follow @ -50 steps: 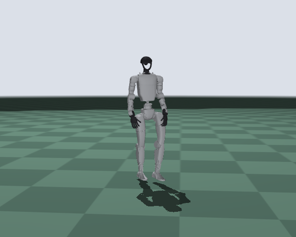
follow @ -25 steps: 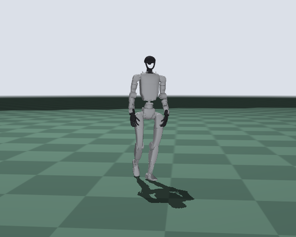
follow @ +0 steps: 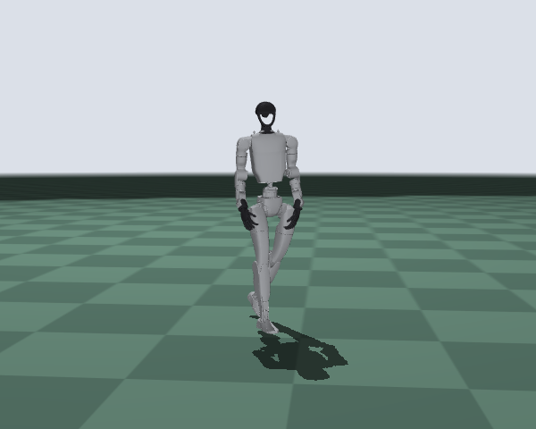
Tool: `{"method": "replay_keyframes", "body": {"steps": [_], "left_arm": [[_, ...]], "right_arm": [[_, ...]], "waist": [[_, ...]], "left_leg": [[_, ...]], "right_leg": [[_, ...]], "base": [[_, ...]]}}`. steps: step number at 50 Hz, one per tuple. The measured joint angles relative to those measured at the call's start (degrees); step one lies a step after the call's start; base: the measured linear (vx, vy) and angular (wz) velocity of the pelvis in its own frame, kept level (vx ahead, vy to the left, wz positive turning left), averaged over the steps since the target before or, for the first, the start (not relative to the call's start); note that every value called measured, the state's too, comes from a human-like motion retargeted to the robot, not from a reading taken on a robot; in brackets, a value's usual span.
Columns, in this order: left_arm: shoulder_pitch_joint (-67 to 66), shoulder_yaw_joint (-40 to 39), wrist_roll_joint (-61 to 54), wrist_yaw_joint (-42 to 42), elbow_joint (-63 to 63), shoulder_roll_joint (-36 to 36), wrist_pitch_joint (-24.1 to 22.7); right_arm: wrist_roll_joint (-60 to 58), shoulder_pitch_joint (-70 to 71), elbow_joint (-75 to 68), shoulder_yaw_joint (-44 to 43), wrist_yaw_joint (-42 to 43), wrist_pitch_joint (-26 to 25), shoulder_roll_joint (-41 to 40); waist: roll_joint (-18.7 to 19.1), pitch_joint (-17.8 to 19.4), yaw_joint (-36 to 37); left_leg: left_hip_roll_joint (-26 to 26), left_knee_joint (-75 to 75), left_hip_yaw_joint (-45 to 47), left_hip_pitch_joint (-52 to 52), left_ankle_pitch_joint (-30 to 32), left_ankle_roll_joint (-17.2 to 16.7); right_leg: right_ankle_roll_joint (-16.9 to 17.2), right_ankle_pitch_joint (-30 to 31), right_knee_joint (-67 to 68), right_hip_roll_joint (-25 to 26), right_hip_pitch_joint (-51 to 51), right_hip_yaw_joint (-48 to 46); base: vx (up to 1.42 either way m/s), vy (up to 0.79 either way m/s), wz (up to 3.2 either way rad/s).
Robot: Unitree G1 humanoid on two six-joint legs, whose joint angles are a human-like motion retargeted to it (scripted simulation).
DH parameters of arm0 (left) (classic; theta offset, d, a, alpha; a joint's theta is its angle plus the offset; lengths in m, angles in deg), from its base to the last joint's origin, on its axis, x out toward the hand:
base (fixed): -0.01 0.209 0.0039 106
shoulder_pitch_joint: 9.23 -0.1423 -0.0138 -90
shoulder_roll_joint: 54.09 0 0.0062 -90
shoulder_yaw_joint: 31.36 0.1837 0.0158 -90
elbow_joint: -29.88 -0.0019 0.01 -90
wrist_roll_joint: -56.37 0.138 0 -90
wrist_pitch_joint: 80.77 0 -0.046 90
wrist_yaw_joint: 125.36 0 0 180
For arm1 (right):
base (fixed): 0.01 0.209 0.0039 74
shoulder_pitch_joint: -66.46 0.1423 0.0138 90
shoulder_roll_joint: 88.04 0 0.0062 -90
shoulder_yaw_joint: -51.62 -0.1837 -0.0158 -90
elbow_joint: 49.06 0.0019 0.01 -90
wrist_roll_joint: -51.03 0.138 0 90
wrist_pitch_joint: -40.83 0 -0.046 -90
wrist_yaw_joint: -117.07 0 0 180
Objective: Walk run
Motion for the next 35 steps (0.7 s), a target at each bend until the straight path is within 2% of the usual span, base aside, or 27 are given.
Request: {"method": "replay_keyframes", "body": {"steps": [2, 3, 5, 7, 9, 14, 21, 24, 25, 27, 28, 32, 35], "left_arm": [[0.48, -0.76, -1.43, 0.50, -0.40, 0.31, -0.16], [0.74, -0.79, -2.44, 0.37, -0.23, 0.34, -0.40], [1.39, 0.32, -3.98, -0.29, 1.15, -0.43, -1.33], [2.11, 2.06, -1.96, -1.16, 3.84, -2.10, -2.35], [2.43, 3.31, 1.75, -2.95, 6.82, -3.45, -3.29], [2.46, 4.48, 5.07, -10.49, 10.68, -4.29, -7.15], [2.68, 3.39, 4.26, -12.86, 10.72, -2.16, -9.15], [2.58, 2.98, 3.56, -13.14, 10.01, -1.26, -8.99], [2.68, 2.88, 3.40, -13.49, 9.68, -1.10, -8.99], [2.75, 2.33, 2.81, -13.94, 9.16, -0.81, -9.12], [3.00, 1.92, 1.99, -13.71, 8.77, -0.67, -9.23], [3.98, 0.36, -2.30, -11.89, 8.20, -0.50, -10.09], [4.05, -0.62, -2.50, -12.13, 8.13, -0.98, -8.87]], "right_arm": [[-1.13, 1.07, -0.60, 0.50, -2.08, -0.53, 0.64], [-2.75, 1.65, -0.93, 1.04, -2.40, -1.42, 1.33], [-7.14, 2.54, -1.47, 2.31, -1.84, -3.88, 2.50], [-10.79, 3.30, -2.27, 3.03, -1.92, -4.50, 3.24], [-12.73, 3.92, -3.63, 3.39, -2.51, -4.23, 3.53], [-13.84, 4.34, -5.99, 3.65, -4.83, -5.39, 3.44], [-15.36, 3.39, -6.83, 0.82, -7.19, -4.28, 2.95], [-14.98, 3.38, -7.42, 0.06, -8.10, -4.03, 2.66], [-15.13, 3.44, -7.50, -0.20, -8.21, -4.07, 2.64], [-16.05, 3.13, -7.31, -0.22, -7.67, -4.15, 2.72], [-16.73, 3.07, -7.29, -0.07, -7.39, -4.21, 2.74], [-19.43, 3.28, -7.76, 1.08, -7.39, -5.03, 3.15], [-19.88, 3.35, -8.21, 0.45, -6.98, -6.41, 2.52]], "waist": [[-0.90, 0.77, 0.56], [-2.00, 0.92, 0.82], [-4.29, 0.90, 0.64], [-5.83, 0.68, 1.29], [-6.57, 1.20, 1.47], [-7.78, 2.52, 5.49], [-3.57, 5.21, 9.67], [-2.85, 5.94, 10.85], [-2.64, 5.97, 10.83], [-2.86, 5.69, 11.08], [-2.89, 5.61, 11.41], [-3.88, 4.57, 14.12], [-4.65, 2.77, 15.26]], "left_leg": [[0.33, 8.15, 0.42, -2.52, 11.06, -1.30], [0.47, 13.33, 2.31, -4.53, 15.46, -1.63], [1.73, 24.36, 6.72, -9.76, 24.55, 1.49], [2.73, 30.54, 8.83, -14.69, 21.70, 3.21], [3.27, 32.93, 9.33, -18.37, 15.53, 3.23], [0.96, 25.54, 10.72, -26.80, 4.11, 2.19], [1.46, -2.37, 8.95, -32.87, 0.35, -0.36], [-0.69, -12.27, 4.28, -35.22, -2.77, -2.56], [-1.16, -15.24, 4.33, -35.71, -3.70, -3.40], [-1.54, -17.42, 7.41, -36.16, -5.55, -3.01], [-1.05, -16.93, 9.02, -36.16, -5.73, -3.39], [0.38, -12.25, 12.23, -34.16, -5.52, 0.31], [0.28, -11.33, 11.72, -31.83, 1.01, 2.52]], "right_leg": [[-1.78, -1.57, 1.75, 0.49, 1.75, 3.97], [-2.89, -2.27, 1.99, -0.99, 3.41, 1.28], [-4.16, -3.51, 1.39, -3.12, 6.51, -1.13], [-5.10, -5.78, 1.19, -2.89, 9.04, -1.36], [-5.18, -7.07, 0.43, -2.68, 11.58, -2.08], [-7.05, -9.43, -2.13, 1.06, 16.99, -0.16], [-9.41, -14.60, -3.28, 9.20, 24.26, 1.93], [-10.19, -16.88, -3.48, 11.02, 27.64, 3.08], [-10.40, -17.63, -3.57, 11.48, 28.60, 2.99], [-10.49, -18.49, -3.24, 11.69, 30.29, 2.99], [-10.35, -18.30, -2.75, 12.05, 30.99, 3.19], [-7.24, -13.54, 0.37, 11.77, 33.24, 4.15], [-3.33, -1.66, 5.17, 9.54, 33.63, 0.32]], "base": [[0.67, -0.50, -0.09], [0.65, -0.47, -0.07], [0.76, -0.55, 0.04], [0.66, -0.48, 0.18], [0.61, -0.41, 0.14], [0.65, -0.34, -0.55], [0.69, -0.23, -0.46], [0.72, -0.20, -0.34], [0.88, -0.22, -0.01], [0.93, -0.22, -0.10], [0.84, -0.19, -0.35], [0.81, -0.18, -0.66], [1.09, -0.16, -0.47]]}}
